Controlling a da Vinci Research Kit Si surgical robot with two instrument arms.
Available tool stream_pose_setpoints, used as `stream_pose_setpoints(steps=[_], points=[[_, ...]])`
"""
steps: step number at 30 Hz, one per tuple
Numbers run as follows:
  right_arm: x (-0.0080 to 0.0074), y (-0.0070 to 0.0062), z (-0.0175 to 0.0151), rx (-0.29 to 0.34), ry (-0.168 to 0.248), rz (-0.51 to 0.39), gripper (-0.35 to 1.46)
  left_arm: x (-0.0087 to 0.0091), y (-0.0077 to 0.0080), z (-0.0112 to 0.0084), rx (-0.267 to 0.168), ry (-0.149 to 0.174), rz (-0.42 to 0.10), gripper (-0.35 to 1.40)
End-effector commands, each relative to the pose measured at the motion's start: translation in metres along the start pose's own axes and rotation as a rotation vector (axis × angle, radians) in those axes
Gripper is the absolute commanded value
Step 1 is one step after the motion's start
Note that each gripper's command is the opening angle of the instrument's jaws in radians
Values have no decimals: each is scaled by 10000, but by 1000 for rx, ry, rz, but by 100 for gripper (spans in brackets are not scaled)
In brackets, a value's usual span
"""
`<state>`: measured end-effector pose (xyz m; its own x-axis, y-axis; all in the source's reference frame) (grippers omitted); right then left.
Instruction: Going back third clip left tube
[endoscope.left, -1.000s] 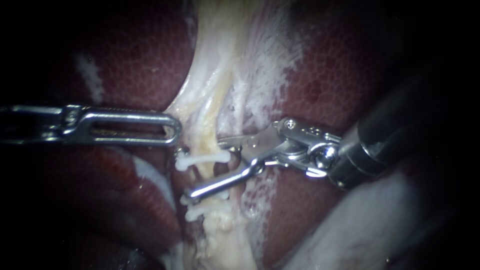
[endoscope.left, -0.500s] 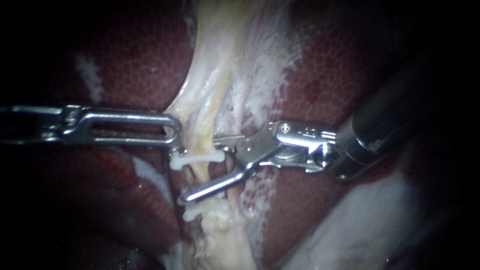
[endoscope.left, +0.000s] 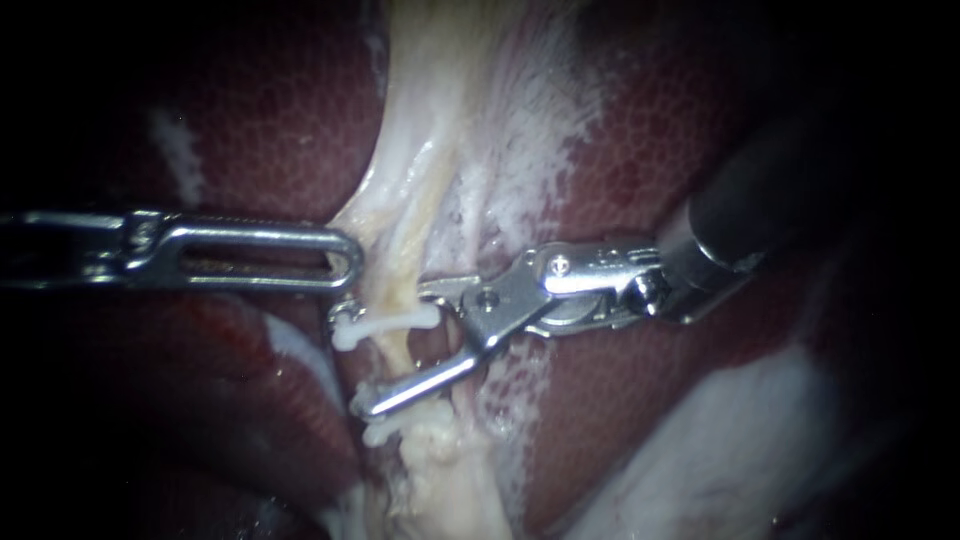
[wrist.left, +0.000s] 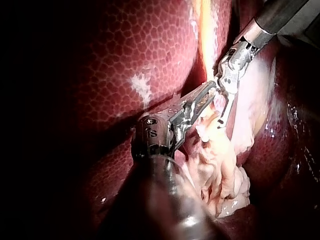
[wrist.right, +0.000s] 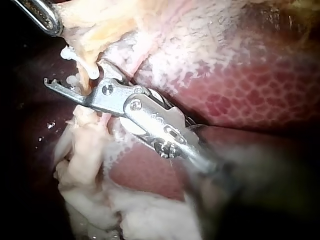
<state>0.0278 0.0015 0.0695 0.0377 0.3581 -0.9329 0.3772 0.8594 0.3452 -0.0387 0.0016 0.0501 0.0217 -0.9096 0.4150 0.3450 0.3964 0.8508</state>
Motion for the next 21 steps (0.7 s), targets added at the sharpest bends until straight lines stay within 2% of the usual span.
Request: stream_pose_setpoints(steps=[1, 10, 17, 21], points=[[-1, 1, 0, 0, -2, -12, 59, 0, 0, 0, 0, 0, 0, -35], [-9, -1, 12, -1, -7, -36, 60, 0, -1, 1, -1, 0, 0, -35], [-8, -1, 16, -4, -2, -6, 60, 0, 0, 0, 0, 0, 0, -35], [-8, -1, 17, -8, 8, 41, 60, 0, 1, 0, 1, 0, 0, -35]])
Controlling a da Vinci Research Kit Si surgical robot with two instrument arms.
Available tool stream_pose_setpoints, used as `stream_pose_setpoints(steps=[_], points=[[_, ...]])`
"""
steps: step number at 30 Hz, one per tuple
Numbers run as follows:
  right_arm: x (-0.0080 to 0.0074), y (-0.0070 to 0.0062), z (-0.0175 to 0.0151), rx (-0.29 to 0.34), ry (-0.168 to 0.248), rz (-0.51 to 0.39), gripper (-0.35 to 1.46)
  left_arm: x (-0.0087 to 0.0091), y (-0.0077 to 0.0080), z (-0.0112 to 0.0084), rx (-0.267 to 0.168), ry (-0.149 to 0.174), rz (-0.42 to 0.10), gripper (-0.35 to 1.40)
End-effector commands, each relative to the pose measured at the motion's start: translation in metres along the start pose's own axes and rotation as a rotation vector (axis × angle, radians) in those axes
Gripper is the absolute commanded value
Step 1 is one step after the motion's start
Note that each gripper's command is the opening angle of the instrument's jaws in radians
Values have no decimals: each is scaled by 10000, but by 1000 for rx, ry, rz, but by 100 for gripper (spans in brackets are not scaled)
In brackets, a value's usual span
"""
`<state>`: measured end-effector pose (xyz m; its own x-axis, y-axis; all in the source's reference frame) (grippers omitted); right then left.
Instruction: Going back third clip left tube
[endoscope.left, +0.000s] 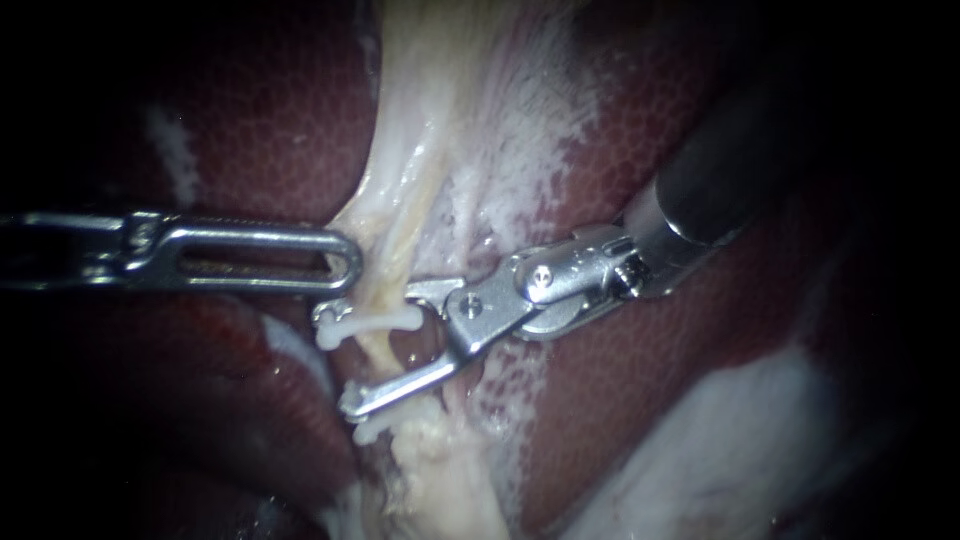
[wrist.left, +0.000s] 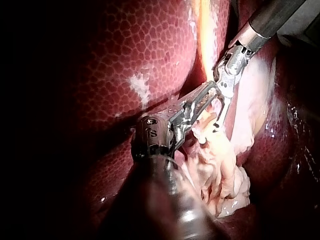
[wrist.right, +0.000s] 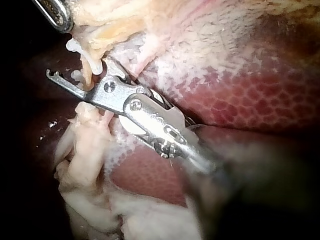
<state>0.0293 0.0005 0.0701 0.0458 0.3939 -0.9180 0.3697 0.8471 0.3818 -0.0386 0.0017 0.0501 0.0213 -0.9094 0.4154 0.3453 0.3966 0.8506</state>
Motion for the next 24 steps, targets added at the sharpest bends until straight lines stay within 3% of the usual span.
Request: stream_pose_setpoints(steps=[1, 6, 16, 24], points=[[0, 0, 0, -3, 2, 15, 60, 0, 1, 0, 1, 1, 0, -35], [1, -1, 0, -4, 14, 83, 58, 0, 4, -1, 0, 0, -1, -35], [19, -2, -16, -3, 57, 312, 53, -10, 17, -13, -19, -8, -12, -35], [24, -4, -22, -9, 63, 368, 54, -11, 16, -14, -21, -9, -13, -35]])
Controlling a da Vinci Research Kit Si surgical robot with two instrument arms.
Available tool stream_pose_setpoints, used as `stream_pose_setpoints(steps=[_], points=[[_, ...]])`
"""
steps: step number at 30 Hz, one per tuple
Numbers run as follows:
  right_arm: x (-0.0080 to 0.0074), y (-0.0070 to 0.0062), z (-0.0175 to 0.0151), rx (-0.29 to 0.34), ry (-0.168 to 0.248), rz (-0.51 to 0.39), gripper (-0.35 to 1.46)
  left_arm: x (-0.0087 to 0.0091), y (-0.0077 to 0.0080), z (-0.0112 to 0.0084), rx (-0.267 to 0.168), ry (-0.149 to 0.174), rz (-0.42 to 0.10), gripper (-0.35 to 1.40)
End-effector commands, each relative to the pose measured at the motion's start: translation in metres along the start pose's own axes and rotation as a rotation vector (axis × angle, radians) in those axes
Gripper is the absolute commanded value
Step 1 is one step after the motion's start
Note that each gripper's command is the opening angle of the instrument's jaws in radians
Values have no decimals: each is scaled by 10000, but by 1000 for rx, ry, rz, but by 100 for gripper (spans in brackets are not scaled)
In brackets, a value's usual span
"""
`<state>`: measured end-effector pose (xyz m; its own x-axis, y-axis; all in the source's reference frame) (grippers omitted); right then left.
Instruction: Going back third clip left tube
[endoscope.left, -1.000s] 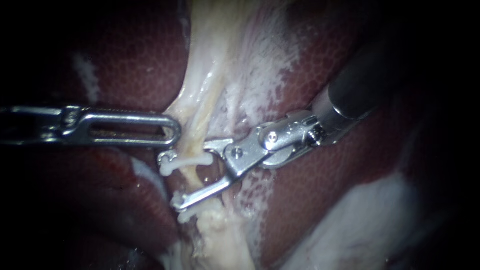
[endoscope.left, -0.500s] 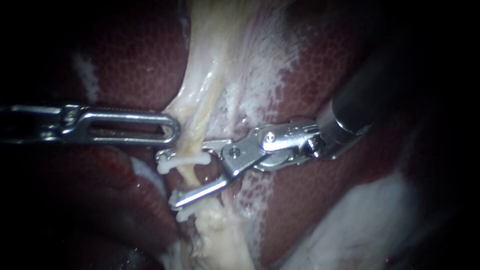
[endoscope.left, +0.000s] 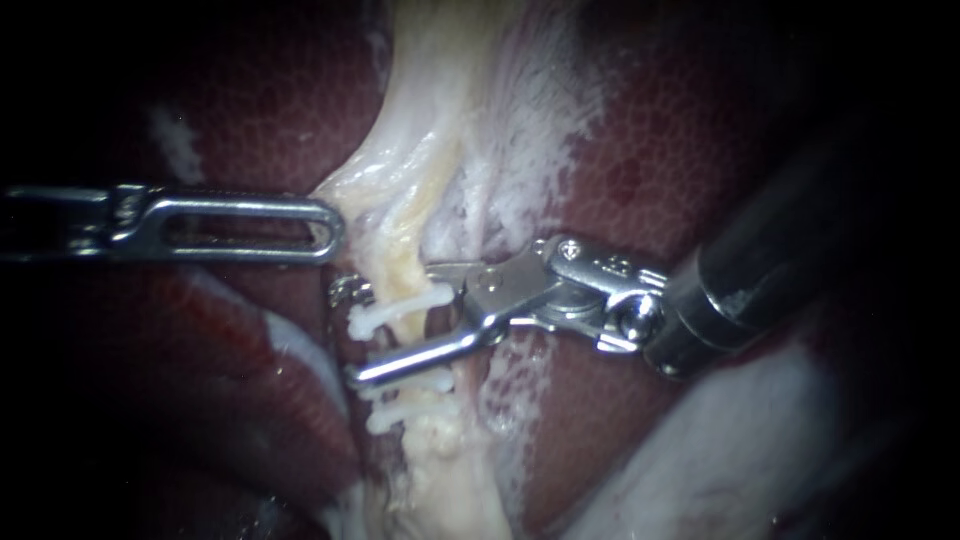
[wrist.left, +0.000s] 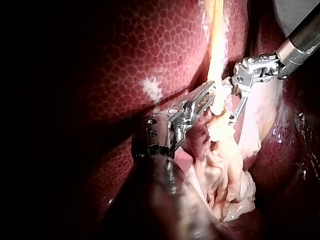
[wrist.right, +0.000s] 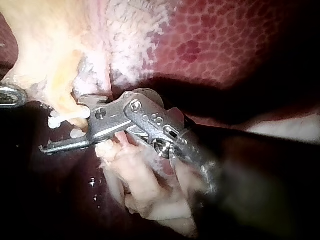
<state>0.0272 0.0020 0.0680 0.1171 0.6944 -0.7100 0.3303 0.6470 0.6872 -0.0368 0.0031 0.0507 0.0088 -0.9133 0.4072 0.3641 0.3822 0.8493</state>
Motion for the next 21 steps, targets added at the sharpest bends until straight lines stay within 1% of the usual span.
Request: stream_pose_setpoints(steps=[1, 5, 9, 13, 17, 21], points=[[0, -1, 1, 1, 0, 5, 54, 0, 0, 0, -1, 0, 0, -35], [0, -2, -1, -1, 1, 11, 54, 0, 0, -1, -1, 0, 0, -35], [0, -4, -8, -28, 6, 11, 57, 0, 0, -1, -1, 0, 0, -35], [3, -6, -25, -34, 8, 15, 58, 0, 0, -2, -1, 0, 0, -35], [6, -6, -42, -55, 12, 21, 58, 0, -1, -2, -1, 0, 0, -35], [4, -7, -60, -74, 14, 23, 59, 0, -1, -2, -1, 0, 0, -35]])
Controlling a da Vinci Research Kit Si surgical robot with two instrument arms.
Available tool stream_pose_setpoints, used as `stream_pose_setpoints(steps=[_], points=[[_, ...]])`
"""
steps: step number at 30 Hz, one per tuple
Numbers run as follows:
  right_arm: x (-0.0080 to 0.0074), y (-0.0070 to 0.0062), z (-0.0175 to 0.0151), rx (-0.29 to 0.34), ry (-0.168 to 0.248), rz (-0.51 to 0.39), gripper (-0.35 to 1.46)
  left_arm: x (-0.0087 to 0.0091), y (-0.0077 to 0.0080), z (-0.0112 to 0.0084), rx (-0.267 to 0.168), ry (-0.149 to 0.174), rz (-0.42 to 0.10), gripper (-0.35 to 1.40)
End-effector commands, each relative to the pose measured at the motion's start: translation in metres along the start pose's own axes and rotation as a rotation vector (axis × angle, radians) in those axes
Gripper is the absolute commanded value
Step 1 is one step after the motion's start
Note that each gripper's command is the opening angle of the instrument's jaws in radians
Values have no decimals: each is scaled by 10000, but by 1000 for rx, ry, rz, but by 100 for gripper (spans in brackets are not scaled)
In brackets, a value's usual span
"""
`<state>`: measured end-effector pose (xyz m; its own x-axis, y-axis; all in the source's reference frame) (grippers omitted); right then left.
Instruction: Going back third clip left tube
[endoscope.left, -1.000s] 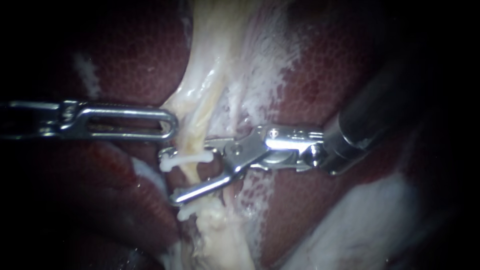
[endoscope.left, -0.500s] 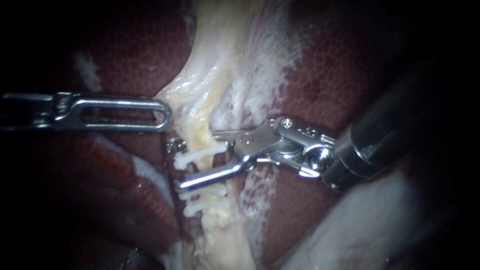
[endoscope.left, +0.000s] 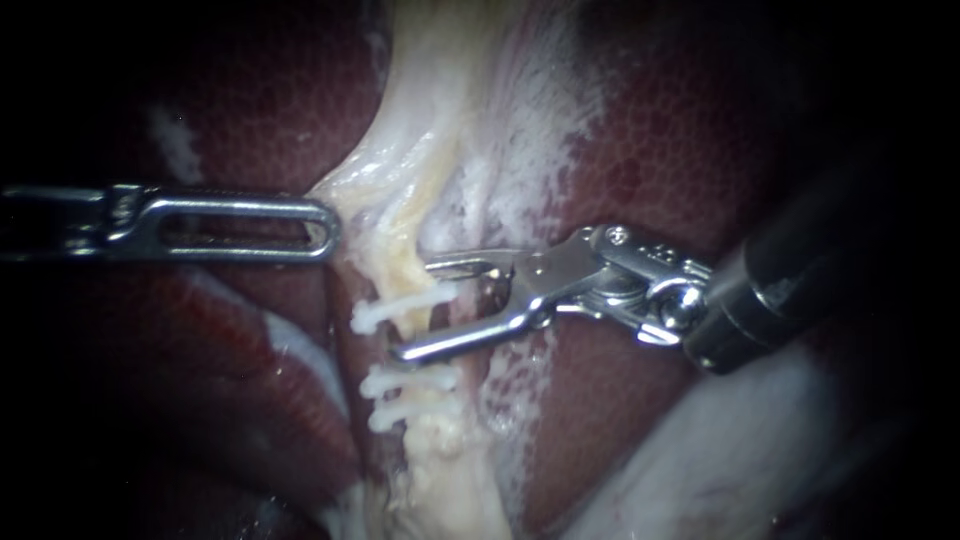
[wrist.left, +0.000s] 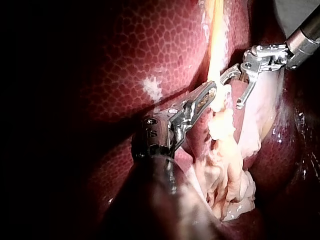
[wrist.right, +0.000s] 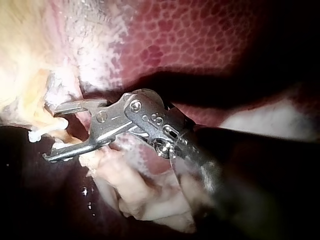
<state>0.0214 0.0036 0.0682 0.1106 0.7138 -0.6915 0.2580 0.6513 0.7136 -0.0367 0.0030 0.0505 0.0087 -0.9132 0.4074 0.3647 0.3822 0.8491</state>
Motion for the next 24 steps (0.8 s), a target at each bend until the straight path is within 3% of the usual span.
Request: stream_pose_setpoints(steps=[1, 14, 21, 24], points=[[0, 0, -4, -5, 1, 0, 59, 0, 0, 0, -1, 0, 0, -35], [-2, -21, -55, -51, -5, -94, 60, 1, 0, 1, -1, 0, 1, -35], [3, -42, -92, -93, -46, -127, 60, 1, 1, 1, -1, 0, 1, -35], [13, -52, -108, -110, -65, -147, 60, 2, 1, 2, -1, -1, 1, -35]])
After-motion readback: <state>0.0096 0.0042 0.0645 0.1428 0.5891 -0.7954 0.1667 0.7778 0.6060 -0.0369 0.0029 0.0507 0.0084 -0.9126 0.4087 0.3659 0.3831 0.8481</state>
